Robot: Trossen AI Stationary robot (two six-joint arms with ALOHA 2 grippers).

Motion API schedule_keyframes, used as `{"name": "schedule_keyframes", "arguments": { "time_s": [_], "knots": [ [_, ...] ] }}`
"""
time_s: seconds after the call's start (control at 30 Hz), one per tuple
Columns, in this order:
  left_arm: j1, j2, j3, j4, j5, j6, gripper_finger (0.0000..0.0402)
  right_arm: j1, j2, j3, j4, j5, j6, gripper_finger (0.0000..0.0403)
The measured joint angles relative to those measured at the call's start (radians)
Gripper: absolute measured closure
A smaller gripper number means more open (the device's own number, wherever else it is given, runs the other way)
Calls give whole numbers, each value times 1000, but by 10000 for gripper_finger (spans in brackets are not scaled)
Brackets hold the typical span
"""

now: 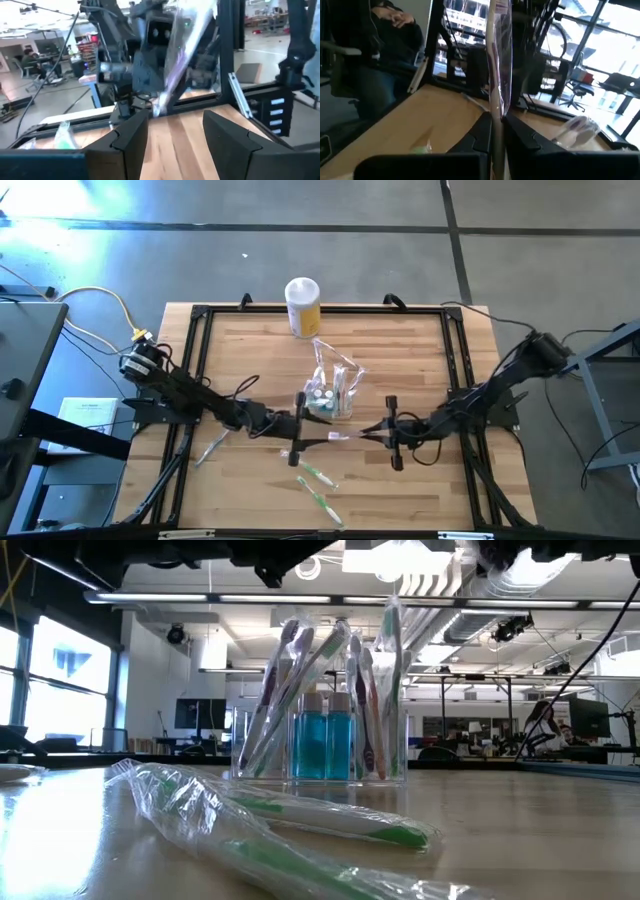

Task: Pick & Place toothbrushing station
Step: Put the purple toothbrush into the transparent organizer

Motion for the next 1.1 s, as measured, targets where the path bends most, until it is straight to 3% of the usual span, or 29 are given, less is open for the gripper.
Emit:
{"name": "schedule_keyframes", "arguments": {
  "time_s": [0.43,1.1],
  "knots": [
    [4,0,31,-42,-30,8,218,-86,68,0,14,-84,93,383],
    [4,0,31,-65,-84,1,218,-123,110,0,-8,-105,131,383]
  ]
}}
